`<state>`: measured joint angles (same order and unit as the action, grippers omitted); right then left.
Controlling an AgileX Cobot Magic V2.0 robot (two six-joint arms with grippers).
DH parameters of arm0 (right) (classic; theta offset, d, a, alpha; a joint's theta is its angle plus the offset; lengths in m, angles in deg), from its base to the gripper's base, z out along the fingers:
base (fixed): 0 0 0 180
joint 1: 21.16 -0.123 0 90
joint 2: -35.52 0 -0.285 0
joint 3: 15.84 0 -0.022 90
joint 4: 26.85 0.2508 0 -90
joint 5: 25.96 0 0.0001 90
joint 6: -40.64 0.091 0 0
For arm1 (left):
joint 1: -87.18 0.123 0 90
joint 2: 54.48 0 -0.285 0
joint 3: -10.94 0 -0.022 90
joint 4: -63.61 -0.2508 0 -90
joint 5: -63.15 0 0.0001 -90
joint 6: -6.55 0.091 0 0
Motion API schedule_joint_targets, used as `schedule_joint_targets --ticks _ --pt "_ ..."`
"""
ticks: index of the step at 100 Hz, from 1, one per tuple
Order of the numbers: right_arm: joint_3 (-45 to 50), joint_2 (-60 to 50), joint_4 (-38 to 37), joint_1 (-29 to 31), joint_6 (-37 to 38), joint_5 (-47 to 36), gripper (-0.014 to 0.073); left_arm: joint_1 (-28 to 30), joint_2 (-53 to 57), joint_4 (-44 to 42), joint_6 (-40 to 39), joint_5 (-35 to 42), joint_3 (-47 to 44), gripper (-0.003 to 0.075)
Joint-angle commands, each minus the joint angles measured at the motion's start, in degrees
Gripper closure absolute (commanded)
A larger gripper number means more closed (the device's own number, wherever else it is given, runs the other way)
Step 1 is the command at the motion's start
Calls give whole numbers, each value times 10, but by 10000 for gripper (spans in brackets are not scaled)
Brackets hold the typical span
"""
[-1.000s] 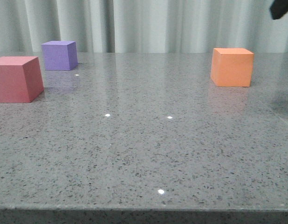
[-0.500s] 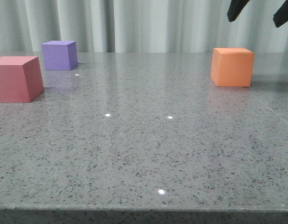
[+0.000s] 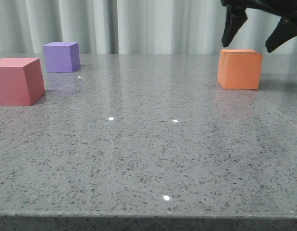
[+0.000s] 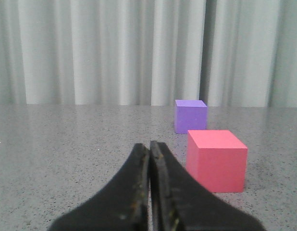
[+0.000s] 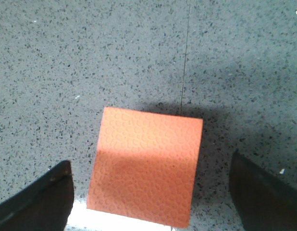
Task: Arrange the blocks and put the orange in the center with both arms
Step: 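Lower the right gripper over the orange cube and close on it, then lift the orange cube with the right gripper toward the table center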
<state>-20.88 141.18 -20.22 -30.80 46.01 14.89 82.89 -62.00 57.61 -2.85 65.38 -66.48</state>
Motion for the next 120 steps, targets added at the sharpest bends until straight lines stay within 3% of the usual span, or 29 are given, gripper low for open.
schedule_joint_targets --ticks 1,61,87,104,120 --pt "-19 -22 9 1 0 -37 -50 1 1 1 -2 46 -23 741" --pt "-19 16 13 1 0 -43 -46 1 1 1 -2 46 -23 741" --pt "-19 15 13 1 0 -34 244 1 1 1 -2 46 -23 741" --pt "-43 9 22 -9 30 -12 255 1 1 1 -2 46 -23 741" --pt "-93 13 17 -68 41 -1 255 1 1 1 -2 46 -23 741"
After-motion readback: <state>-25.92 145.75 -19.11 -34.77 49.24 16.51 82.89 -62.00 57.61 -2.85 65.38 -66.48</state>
